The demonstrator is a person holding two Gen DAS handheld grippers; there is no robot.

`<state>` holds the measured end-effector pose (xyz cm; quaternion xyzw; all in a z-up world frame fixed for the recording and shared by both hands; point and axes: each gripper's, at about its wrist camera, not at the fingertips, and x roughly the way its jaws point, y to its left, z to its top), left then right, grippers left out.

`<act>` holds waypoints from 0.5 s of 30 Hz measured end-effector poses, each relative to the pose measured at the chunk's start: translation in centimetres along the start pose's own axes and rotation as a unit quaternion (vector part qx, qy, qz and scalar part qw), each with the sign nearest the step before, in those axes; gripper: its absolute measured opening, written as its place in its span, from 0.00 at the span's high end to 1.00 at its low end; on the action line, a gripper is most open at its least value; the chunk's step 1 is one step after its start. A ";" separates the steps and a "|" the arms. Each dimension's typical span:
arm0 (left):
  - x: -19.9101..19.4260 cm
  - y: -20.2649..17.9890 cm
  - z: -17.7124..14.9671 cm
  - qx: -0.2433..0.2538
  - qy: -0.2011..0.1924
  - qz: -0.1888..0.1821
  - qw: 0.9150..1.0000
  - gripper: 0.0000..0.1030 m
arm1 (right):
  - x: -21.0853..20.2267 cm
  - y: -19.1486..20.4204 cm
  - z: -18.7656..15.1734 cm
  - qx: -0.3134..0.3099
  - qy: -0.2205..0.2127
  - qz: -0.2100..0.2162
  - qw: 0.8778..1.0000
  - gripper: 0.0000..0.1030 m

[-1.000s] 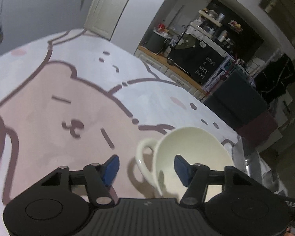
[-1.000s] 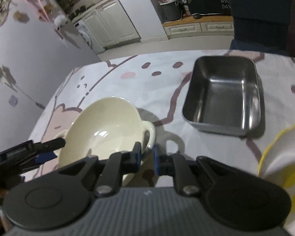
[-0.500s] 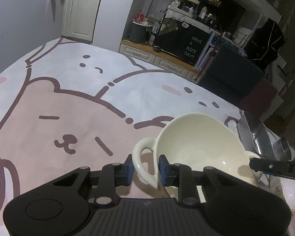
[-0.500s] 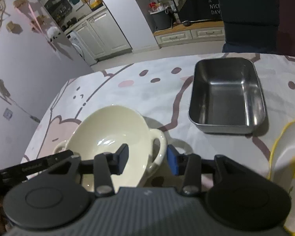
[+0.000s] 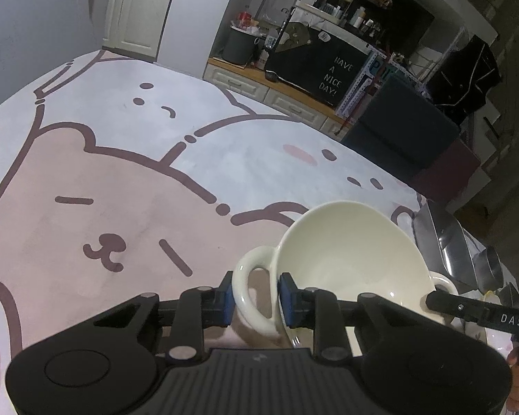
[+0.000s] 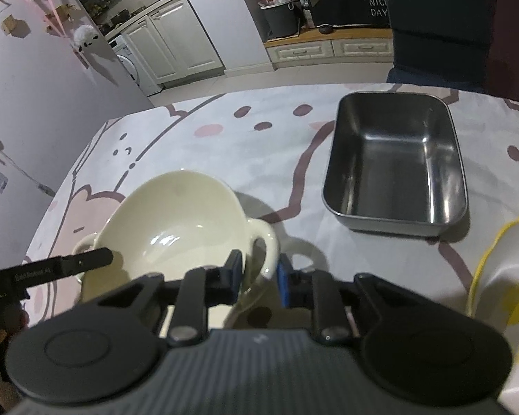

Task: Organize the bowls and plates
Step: 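Lift the cream bowl by both handles with both grippers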

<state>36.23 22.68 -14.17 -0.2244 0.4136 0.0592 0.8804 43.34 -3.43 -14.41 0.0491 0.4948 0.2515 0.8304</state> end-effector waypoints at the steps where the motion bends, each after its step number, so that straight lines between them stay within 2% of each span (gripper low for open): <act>1: 0.1 0.0 0.0 -0.001 0.001 0.000 1.000 0.72 | 0.0 0.1 0.0 -0.003 -0.001 -0.001 1.000 0.75; 15: 0.3 0.2 -0.1 -0.004 -0.005 -0.006 1.000 0.73 | -0.1 0.2 -0.1 -0.009 -0.007 -0.002 1.000 0.75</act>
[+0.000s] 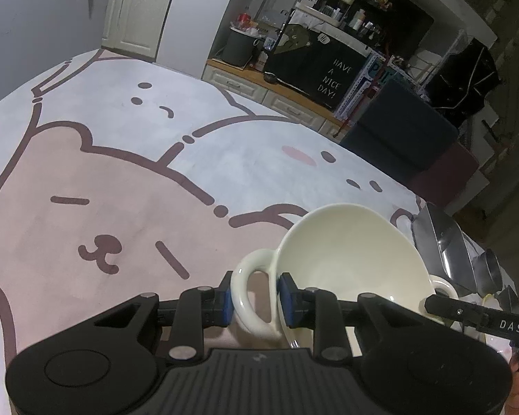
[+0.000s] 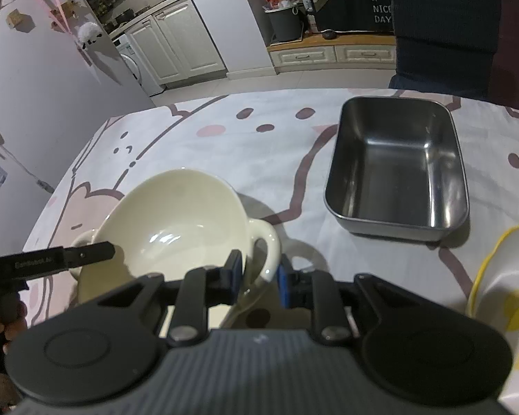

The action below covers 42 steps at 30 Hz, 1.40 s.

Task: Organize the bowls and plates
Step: 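Lift the cream bowl by both handles with both grippers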

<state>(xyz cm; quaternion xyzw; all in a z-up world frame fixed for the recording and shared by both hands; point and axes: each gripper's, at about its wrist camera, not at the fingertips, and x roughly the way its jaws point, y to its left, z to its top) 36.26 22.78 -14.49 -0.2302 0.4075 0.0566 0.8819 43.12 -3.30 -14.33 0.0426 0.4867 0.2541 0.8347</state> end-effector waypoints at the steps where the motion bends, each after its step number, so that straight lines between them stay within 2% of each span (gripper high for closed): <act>1: 0.0 0.0 0.0 -0.002 0.000 0.000 1.000 0.73 | 0.0 0.0 0.0 0.000 -0.001 -0.001 1.000 0.75; 10: -0.1 0.5 -0.3 -0.024 -0.016 -0.011 1.000 0.75 | 0.0 0.1 -0.2 0.007 -0.013 -0.004 1.000 0.76; 18: -0.1 0.4 -0.4 -0.024 -0.020 -0.013 0.999 0.75 | -0.1 0.7 -0.3 0.000 -0.014 -0.013 1.000 0.76; 42: 0.1 -0.4 -0.4 -0.024 -0.008 -0.039 0.999 0.77 | -1.5 0.6 -0.2 -0.003 -0.016 -0.031 0.999 0.76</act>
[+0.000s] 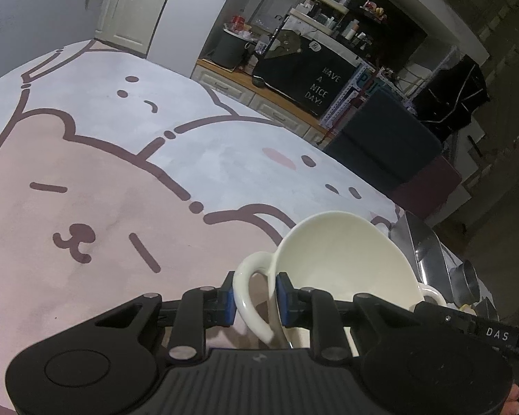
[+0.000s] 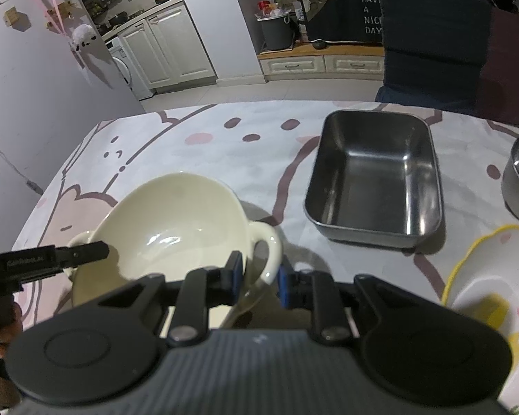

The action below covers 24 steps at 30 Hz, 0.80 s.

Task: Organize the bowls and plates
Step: 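Lift the cream bowl by both handles with both grippers, then carry the cream bowl with both grippers toward the steel trays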

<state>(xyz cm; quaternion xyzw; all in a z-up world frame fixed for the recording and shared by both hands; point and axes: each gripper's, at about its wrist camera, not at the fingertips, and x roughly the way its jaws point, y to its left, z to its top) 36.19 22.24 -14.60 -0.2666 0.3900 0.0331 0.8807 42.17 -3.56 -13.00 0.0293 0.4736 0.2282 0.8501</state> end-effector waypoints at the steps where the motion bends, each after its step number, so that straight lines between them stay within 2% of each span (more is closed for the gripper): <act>1: 0.0 -0.1 0.0 0.000 0.000 -0.001 1.000 0.77 | -0.1 0.0 0.0 0.001 0.000 0.000 1.000 0.76; 6: 0.2 0.0 0.0 -0.003 0.005 -0.005 1.000 0.78 | -0.5 -0.2 0.0 0.005 -0.003 0.000 1.000 0.76; 11: 0.5 1.0 0.1 -0.035 0.018 -0.025 0.999 0.80 | 0.2 -0.6 -0.2 0.012 0.006 0.001 1.000 0.76; 16: 0.7 0.9 0.2 -0.033 0.014 -0.025 0.999 0.79 | 0.8 -1.5 0.3 0.043 0.005 0.020 0.999 0.74; 24: 0.7 1.0 0.2 -0.039 0.015 -0.026 0.999 0.79 | 1.7 -1.5 0.5 0.041 0.015 0.020 0.999 0.76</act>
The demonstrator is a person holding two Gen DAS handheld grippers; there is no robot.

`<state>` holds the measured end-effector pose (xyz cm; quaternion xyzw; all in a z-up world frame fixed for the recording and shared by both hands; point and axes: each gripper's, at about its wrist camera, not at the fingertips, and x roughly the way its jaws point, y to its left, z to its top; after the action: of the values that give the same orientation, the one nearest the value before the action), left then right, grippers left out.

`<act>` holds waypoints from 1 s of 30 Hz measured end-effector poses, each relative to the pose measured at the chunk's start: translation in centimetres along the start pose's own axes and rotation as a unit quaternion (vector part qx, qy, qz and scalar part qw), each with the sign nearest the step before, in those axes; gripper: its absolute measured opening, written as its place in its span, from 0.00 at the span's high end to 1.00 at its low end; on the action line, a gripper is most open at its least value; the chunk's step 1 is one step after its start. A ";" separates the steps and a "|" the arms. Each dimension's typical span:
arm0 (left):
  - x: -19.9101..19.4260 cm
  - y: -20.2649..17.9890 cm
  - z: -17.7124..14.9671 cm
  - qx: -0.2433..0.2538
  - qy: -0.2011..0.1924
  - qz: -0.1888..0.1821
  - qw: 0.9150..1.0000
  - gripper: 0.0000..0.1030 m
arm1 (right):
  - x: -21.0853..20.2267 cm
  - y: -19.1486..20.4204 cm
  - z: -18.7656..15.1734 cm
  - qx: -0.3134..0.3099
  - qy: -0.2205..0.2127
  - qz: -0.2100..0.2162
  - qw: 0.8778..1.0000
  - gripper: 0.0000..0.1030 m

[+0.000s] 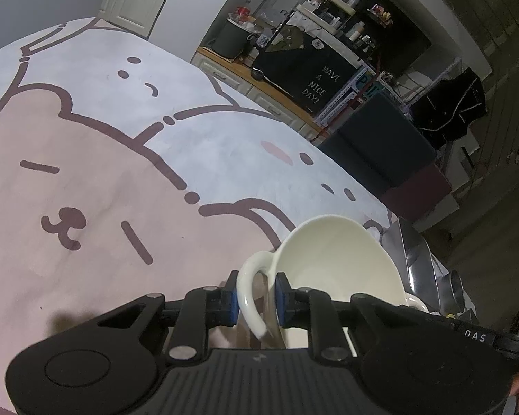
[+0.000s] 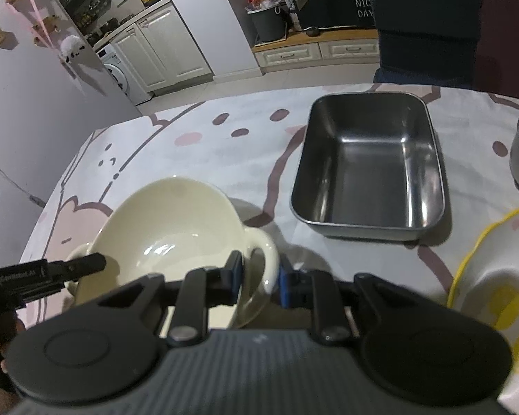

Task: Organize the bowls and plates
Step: 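Carry the cream bowl with both grippers toward the steel trays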

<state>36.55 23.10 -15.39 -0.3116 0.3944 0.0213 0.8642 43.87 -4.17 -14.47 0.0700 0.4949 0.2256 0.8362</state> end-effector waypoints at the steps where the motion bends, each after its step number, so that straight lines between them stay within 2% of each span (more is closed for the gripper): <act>1: 0.0 -0.1 0.0 0.000 0.000 0.003 1.000 0.79 | 0.0 0.0 0.0 0.000 0.000 0.000 1.000 0.76; 5: -0.3 -0.6 0.0 0.008 0.001 0.012 1.000 0.79 | 0.0 0.5 -0.3 -0.011 -0.006 -0.013 1.000 0.75; 14: -1.6 -1.8 0.0 0.027 -0.006 0.008 1.000 0.79 | -1.2 0.2 -0.7 -0.008 -0.013 -0.002 1.000 0.75; 30: -5.2 -4.3 -0.6 0.042 -0.006 -0.001 0.999 0.79 | -5.7 0.9 -1.6 -0.025 -0.033 -0.008 0.999 0.75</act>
<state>33.72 20.41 -9.83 -0.2755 0.3894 0.0054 0.8789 39.89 -6.06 -10.47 0.0524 0.4622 0.2287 0.8552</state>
